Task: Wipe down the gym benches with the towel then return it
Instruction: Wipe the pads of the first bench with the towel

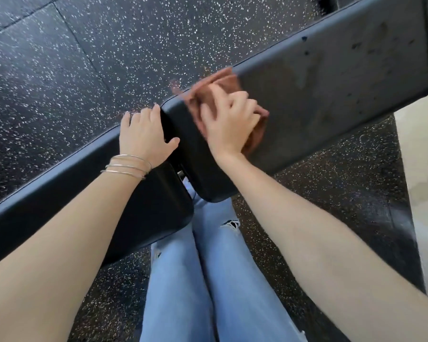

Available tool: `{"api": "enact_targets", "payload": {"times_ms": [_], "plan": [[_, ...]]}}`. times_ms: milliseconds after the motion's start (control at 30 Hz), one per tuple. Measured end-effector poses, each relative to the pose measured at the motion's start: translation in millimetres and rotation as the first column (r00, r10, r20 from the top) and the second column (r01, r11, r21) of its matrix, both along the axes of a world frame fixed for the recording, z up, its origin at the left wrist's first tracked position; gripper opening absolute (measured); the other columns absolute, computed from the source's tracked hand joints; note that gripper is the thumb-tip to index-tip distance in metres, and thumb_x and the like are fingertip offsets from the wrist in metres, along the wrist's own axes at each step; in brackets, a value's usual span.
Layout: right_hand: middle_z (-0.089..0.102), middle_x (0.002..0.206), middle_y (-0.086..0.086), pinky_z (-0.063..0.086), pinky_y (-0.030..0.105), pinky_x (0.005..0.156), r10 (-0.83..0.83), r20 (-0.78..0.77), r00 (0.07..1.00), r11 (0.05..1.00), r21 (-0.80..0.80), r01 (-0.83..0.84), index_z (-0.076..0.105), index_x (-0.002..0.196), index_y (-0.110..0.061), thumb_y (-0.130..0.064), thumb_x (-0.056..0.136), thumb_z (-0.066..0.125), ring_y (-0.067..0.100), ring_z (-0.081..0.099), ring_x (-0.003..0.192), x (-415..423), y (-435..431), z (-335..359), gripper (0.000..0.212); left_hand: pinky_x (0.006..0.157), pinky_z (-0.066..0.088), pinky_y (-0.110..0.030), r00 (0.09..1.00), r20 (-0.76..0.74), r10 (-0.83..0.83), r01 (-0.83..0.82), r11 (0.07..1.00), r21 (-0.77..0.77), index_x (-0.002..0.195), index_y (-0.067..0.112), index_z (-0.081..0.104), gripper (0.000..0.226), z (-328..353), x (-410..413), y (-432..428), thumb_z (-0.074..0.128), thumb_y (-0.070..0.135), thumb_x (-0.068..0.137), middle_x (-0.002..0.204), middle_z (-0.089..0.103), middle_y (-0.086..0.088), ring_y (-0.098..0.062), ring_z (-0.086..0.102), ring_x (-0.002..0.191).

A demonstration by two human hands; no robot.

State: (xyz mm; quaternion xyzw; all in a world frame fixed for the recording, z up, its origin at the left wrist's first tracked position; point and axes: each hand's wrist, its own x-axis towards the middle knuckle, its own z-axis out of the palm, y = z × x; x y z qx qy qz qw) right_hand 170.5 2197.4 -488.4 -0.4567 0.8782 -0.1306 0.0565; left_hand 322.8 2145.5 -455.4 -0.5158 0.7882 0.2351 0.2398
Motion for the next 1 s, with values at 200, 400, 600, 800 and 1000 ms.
{"api": "enact_targets", "payload": {"times_ms": [200,400,600,800,1000], "plan": [[0.058,0.084,0.004,0.041,0.038,0.062,0.364,-0.046,0.93,0.93,0.071,-0.36,0.067,0.089,-0.032,-0.048,0.073,0.059,0.028,0.055,0.079,-8,-30,5,0.024,0.104,0.034,-0.047,0.999,-0.039,0.005,-0.003,0.999,0.043,0.142,0.001,0.031,0.079,10,16,-13,0.062,0.044,0.083,0.132,0.049,-0.022,-0.04,0.045,0.122],[0.053,0.11,0.005,0.043,0.041,0.079,-0.219,-0.077,0.973,0.957,0.179,0.23,0.061,0.115,-0.034,-0.051,0.085,0.049,0.027,0.047,0.105,-120,-43,8,0.037,0.104,0.035,-0.047,0.989,-0.128,-0.071,0.083,0.993,0.09,0.146,0.002,0.026,0.082,9,15,-21,0.062,0.043,0.084,0.139,0.045,-0.02,-0.039,0.044,0.126],[0.055,0.093,0.005,0.036,0.036,0.065,-0.265,-0.061,0.962,0.962,0.045,0.268,0.064,0.111,-0.031,-0.041,0.081,0.058,0.028,0.049,0.087,-26,0,-1,0.032,0.11,0.032,-0.047,0.977,-0.215,0.009,0.039,0.975,0.218,0.148,0.004,0.019,0.08,4,5,-28,0.06,0.036,0.088,0.148,0.033,-0.018,-0.036,0.034,0.134],[0.054,0.084,0.003,0.036,0.036,0.059,0.463,0.039,0.885,0.875,0.138,-0.464,0.055,0.115,-0.037,-0.042,0.075,0.056,0.022,0.037,0.077,15,107,6,0.04,0.112,0.03,-0.047,0.97,-0.242,-0.017,0.072,0.973,0.22,0.148,0.004,0.019,0.078,3,-10,-34,0.06,0.032,0.088,0.15,0.029,-0.016,-0.035,0.03,0.137],[0.054,0.096,0.008,0.04,0.039,0.066,-0.106,-0.126,0.986,0.975,0.181,0.128,0.056,0.117,-0.034,-0.041,0.083,0.059,0.031,0.048,0.086,-87,109,1,0.034,0.11,0.031,-0.048,0.965,-0.243,-0.101,0.141,0.978,0.156,0.147,0.004,0.021,0.078,5,-33,-31,0.06,0.034,0.087,0.148,0.029,-0.016,-0.038,0.03,0.133]]}}
